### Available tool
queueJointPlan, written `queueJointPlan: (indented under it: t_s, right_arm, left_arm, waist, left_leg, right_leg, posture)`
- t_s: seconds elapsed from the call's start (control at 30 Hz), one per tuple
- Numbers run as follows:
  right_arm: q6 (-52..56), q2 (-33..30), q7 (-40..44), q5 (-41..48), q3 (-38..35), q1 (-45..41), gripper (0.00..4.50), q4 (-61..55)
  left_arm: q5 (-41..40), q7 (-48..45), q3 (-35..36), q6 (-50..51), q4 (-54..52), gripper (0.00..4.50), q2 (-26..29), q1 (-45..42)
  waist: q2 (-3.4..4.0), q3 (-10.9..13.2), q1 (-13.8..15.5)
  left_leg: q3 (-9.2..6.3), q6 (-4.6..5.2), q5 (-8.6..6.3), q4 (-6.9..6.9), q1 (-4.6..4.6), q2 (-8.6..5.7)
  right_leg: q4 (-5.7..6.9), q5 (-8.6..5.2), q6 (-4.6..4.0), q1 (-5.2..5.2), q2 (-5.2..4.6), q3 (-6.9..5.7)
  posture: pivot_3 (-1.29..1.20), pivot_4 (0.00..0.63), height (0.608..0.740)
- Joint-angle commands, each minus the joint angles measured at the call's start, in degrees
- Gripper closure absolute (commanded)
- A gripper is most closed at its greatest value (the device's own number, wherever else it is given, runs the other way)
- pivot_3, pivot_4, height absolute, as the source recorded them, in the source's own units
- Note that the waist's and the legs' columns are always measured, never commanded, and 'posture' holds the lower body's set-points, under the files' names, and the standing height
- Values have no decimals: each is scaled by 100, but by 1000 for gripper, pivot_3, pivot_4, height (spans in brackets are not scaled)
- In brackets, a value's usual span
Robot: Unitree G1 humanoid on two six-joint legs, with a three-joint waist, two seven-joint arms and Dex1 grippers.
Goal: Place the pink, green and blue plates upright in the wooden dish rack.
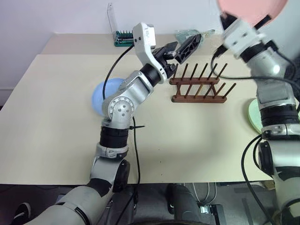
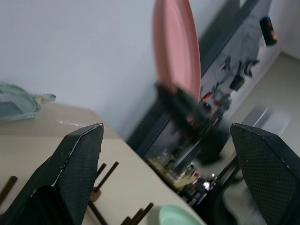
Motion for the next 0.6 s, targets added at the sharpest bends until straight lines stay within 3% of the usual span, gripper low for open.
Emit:
queueJointPlan:
  t_s: [0.03, 0.17, 0.33, 0.6]
  right_arm:
    - [1659, 165, 910, 2400, -1139, -357, 4500, -553]
    - [4213, -339, 1237, 4132, -2119, -522, 4500, -229]
    - [6203, -1028, 1505, 4844, -2359, -339, 4500, -117]
    - [7453, -1373, 1428, 4936, -2418, -419, 4500, 390]
  left_arm:
    - [346, -690, -9, -321, 136, 76, 463, -123]
    - [122, -1522, 366, -278, 515, 76, 1060, -271]
    - [488, -3051, 19, -764, 131, 76, 1918, 303]
    - [282, -4222, 47, -464, -65, 76, 2652, 728]
  waist:
    - [4, -2, 13]
    - [6, 0, 60]
    - [14, -1, 97]
    - [19, -2, 30]
  left_leg:
    - [0, 0, 0, -3, 1, 2]
    - [0, 19, -10, -9, -4, 1]
    - [3, 23, -13, -30, -5, 0]
    - [5, 23, -13, -32, -6, 1]
  right_leg:
    - [5, 0, 0, 0, 0, -1]
    - [8, 0, 0, 0, -1, -4]
    - [-14, -1, -1, -3, -1, -4]
    - [-36, 3, -4, -4, 0, -3]
  posture:
    - [0, 150, 724]
    - [0, 150, 724]
    - [0, 150, 724]
    - [0, 150, 724]
